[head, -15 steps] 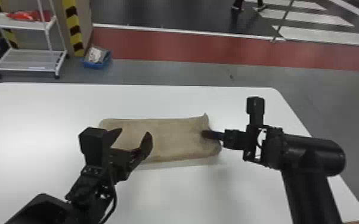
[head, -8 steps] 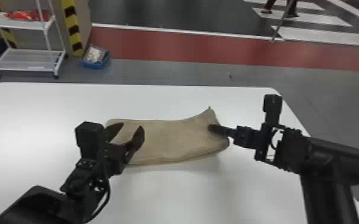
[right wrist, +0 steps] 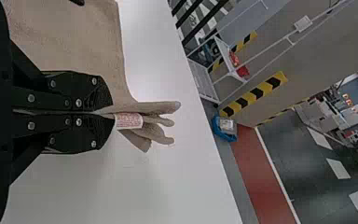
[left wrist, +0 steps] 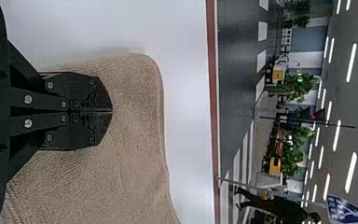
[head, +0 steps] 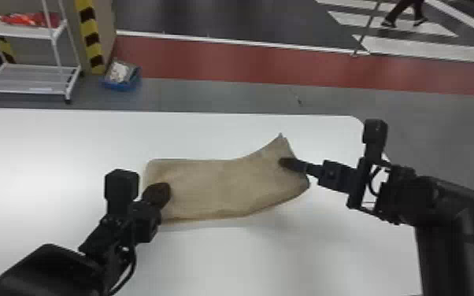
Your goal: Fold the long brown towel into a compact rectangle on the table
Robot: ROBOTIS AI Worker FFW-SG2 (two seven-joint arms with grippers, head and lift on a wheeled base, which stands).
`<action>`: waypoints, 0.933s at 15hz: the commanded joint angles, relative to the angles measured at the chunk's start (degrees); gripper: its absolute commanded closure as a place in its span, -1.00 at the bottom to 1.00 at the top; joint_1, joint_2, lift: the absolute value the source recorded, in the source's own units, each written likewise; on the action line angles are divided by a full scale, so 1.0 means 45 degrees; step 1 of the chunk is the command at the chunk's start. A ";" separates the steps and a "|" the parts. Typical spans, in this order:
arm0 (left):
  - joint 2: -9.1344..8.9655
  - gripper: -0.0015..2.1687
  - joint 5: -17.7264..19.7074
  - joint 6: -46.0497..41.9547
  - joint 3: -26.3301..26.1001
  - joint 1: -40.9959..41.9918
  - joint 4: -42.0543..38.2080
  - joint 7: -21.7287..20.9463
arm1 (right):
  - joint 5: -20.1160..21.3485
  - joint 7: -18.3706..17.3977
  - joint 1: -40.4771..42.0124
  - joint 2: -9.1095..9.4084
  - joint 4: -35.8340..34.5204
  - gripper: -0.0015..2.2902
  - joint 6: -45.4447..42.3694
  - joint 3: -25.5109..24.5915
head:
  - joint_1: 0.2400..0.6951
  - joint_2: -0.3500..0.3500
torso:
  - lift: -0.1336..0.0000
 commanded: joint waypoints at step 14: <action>-0.0959 0.98 -0.0038 -0.0030 -0.0995 -0.0584 0.1378 -0.0036 | -0.1701 -0.0941 -0.0131 0.2186 -0.0440 0.13 0.0085 0.1425 | 1.00 -0.29 | -0.86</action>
